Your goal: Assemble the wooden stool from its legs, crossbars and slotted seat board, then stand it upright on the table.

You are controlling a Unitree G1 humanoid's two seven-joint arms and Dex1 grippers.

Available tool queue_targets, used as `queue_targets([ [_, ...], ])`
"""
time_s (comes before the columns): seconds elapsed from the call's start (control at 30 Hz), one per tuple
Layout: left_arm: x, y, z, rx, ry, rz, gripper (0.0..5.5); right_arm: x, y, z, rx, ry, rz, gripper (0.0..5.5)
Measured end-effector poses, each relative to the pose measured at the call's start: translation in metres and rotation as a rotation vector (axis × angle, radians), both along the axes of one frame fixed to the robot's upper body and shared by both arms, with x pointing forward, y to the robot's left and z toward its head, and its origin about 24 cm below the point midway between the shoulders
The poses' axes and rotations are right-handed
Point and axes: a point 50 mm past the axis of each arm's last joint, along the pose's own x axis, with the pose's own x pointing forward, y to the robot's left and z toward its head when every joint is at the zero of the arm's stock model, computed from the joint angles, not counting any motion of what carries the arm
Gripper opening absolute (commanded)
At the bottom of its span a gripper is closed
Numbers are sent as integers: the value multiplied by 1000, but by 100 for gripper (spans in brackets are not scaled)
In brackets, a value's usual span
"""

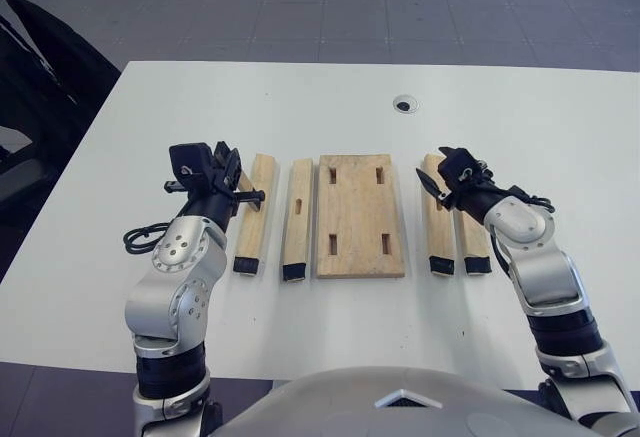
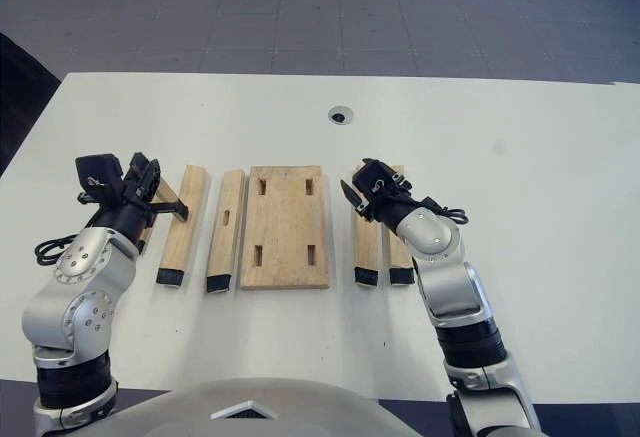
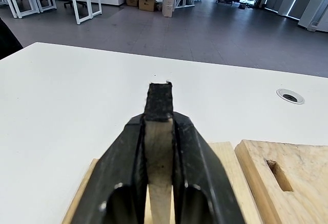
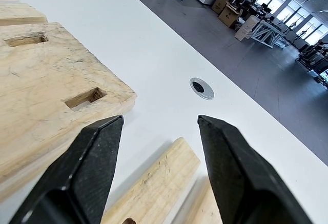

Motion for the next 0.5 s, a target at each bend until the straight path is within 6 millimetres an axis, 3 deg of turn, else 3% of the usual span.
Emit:
queue_targets([
  [0.23, 1, 4, -2, 26, -6, 0, 43, -4, 1, -5, -1, 23, 0, 267],
  [0.5, 9, 6, -18, 46, -16, -31, 43, -4, 1, -5, -1, 24, -5, 267],
])
